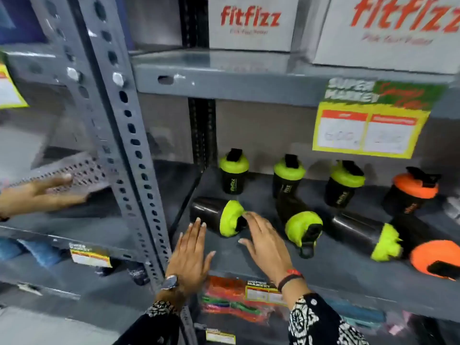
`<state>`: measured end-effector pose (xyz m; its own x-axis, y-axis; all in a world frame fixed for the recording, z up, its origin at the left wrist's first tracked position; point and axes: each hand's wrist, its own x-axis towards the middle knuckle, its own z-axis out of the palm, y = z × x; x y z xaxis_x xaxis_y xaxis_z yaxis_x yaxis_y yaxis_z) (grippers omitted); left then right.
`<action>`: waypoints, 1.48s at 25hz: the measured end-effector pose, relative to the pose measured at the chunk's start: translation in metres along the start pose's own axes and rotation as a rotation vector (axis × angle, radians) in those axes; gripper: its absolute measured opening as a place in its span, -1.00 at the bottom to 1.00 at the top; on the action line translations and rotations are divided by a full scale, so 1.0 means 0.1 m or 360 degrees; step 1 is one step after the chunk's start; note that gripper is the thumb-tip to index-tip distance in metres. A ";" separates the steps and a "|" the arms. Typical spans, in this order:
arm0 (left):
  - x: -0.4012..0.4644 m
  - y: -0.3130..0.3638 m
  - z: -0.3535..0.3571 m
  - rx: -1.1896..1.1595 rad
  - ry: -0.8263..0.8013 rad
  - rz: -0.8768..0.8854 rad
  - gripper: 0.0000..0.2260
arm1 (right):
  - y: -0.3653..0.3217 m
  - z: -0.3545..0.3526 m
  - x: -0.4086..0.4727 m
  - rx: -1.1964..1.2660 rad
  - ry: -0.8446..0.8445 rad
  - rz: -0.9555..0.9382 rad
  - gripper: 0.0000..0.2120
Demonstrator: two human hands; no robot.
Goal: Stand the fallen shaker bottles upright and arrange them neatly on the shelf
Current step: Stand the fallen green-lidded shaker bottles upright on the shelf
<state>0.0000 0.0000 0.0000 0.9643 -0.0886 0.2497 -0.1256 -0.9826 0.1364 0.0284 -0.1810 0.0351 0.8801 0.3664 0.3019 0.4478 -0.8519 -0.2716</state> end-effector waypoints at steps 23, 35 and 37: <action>0.13 0.00 0.18 -0.0164 -0.0180 -0.0102 -0.53 | -0.03 -0.55 1.19 -0.0356 -0.0344 -0.0272 -0.56; 0.23 -0.09 0.37 -0.0348 -0.0167 -0.0042 -0.47 | -0.07 -0.61 1.29 -0.0169 -0.0559 -0.0151 -0.58; 0.25 -0.10 0.37 -0.0366 -0.0176 -0.0031 -0.45 | -0.09 -0.61 1.30 -0.0194 -0.0477 -0.0081 -0.53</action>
<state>0.0336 0.0013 -0.0306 0.9850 -0.0999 0.1405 -0.1446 -0.9226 0.3576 0.1288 -0.1484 0.1322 0.8725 0.4881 0.0250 0.4861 -0.8616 -0.1462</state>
